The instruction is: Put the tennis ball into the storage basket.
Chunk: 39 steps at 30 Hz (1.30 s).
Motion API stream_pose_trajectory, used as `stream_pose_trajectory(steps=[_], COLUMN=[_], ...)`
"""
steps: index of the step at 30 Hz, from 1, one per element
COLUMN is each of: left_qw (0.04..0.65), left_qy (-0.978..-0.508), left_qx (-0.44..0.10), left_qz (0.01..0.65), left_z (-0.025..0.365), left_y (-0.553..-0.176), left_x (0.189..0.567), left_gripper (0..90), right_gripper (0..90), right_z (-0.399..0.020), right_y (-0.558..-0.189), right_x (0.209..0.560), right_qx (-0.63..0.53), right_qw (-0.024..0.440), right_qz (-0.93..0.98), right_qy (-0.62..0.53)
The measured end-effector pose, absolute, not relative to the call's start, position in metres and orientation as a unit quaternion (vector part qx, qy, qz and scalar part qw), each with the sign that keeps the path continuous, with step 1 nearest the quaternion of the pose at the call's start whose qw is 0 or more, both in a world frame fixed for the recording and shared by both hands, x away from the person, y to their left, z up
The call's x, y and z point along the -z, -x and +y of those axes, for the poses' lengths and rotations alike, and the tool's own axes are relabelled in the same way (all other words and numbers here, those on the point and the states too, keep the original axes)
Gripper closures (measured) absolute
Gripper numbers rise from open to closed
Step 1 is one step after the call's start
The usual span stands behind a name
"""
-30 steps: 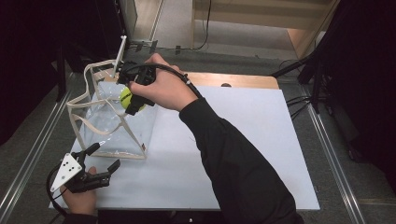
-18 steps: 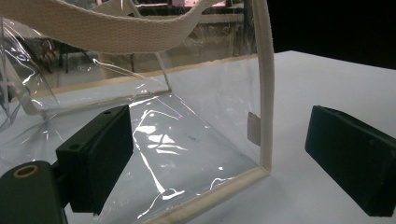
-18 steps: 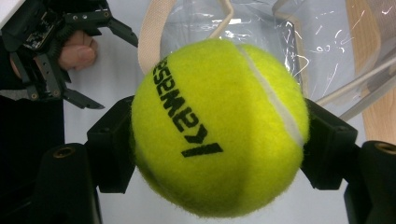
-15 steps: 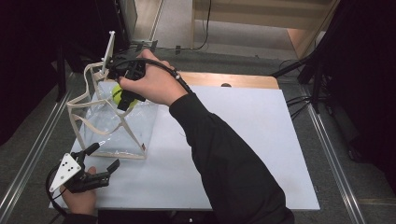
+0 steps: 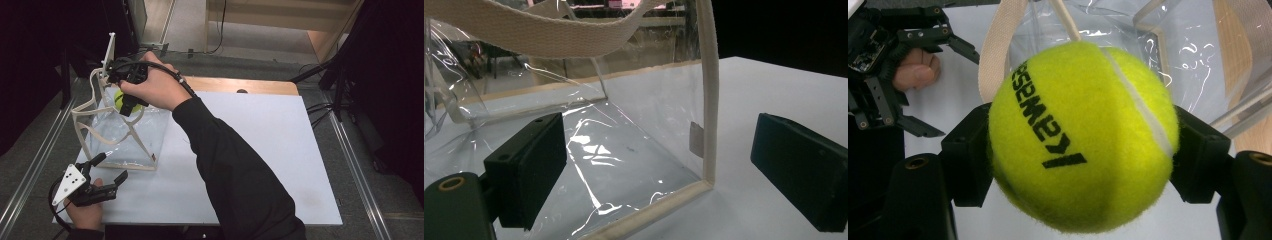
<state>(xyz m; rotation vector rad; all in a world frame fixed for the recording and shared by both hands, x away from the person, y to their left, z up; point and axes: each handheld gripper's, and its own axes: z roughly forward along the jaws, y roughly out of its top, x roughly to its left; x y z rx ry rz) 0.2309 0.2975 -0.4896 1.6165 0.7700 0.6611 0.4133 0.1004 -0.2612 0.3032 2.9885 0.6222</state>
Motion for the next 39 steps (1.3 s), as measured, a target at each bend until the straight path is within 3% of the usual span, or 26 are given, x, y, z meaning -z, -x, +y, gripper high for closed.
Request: stream_pose_trajectory(steps=[26, 35, 39], left_qw=[0.578, 0.577, 0.577], left_qy=[-0.692, -0.692, -0.691], left_qx=[-0.283, -0.284, -0.284], left_qz=[0.329, 0.329, 0.330], left_z=[0.299, 0.299, 0.298], left_y=[-0.231, -0.232, -0.232], left_x=[0.489, 0.489, 0.489], left_gripper=[8.3, 8.3, 8.3], right_gripper=[22.5, 0.0, 0.0], right_z=[0.105, 0.094, 0.085], right_y=[-0.419, -0.414, -0.411], right_x=[0.277, 0.270, 0.266], right_qx=[-0.167, -0.179, -0.189], right_qw=[0.047, 0.061, 0.068], right_qz=[0.981, 0.977, 0.973], right_qy=[-0.092, -0.101, -0.111])
